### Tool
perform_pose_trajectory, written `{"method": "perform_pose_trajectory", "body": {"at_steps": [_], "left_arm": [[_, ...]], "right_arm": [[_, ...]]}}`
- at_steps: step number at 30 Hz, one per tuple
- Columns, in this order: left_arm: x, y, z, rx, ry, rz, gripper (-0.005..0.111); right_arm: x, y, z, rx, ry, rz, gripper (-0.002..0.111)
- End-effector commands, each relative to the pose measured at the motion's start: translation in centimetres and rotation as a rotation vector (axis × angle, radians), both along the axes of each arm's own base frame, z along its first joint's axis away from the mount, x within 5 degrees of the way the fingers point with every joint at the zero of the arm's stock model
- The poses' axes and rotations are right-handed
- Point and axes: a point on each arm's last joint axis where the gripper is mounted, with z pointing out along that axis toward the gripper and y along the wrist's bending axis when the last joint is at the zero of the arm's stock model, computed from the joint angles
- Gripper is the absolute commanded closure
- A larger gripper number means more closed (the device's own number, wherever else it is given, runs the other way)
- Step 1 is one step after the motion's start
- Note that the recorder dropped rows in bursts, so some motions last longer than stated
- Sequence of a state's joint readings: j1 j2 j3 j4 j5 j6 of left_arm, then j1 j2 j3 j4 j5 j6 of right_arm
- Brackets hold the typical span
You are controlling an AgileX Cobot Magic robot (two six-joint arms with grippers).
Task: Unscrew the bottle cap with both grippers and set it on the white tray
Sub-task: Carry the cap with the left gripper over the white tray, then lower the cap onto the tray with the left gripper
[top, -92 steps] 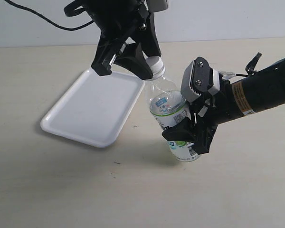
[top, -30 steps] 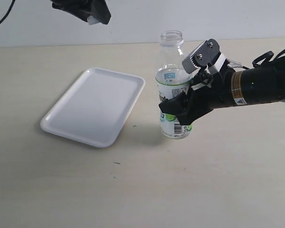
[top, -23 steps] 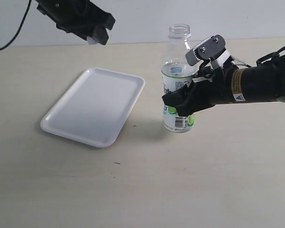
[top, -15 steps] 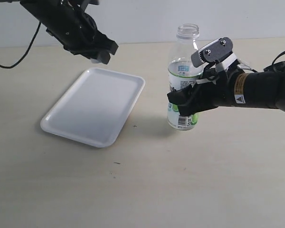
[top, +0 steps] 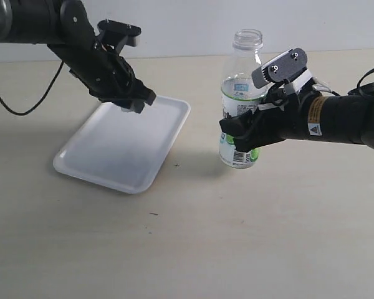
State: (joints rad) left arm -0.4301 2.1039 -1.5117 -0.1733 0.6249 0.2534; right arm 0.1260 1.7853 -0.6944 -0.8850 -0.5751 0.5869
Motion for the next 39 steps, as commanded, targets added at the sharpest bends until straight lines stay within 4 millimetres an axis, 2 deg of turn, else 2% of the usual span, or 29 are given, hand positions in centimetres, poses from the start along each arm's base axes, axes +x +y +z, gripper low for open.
{"method": "perform_pose_trajectory", "body": {"at_steps": [1,10,23,39], "left_arm": [[0.2,0.1,-2.0,0.033,0.029,-0.007,0.107],[0.5,0.1,-2.6,0.038,0.01,-0.009,0.107],[0.7,0.1,-5.0,0.063,0.036,-0.021,0.107],[0.6,0.1,-5.0,0.065,0.048,-0.017,0.107]], "right_arm": [[0.1,0.3,0.5,0.04,-0.034,0.009,0.108],[0.1,0.3,0.5,0.04,-0.033,0.007,0.108],[0.1,0.3,0.5,0.043,-0.035,0.009,0.108],[0.1,0.3,0.5,0.042,-0.035,0.01,0.108]]}}
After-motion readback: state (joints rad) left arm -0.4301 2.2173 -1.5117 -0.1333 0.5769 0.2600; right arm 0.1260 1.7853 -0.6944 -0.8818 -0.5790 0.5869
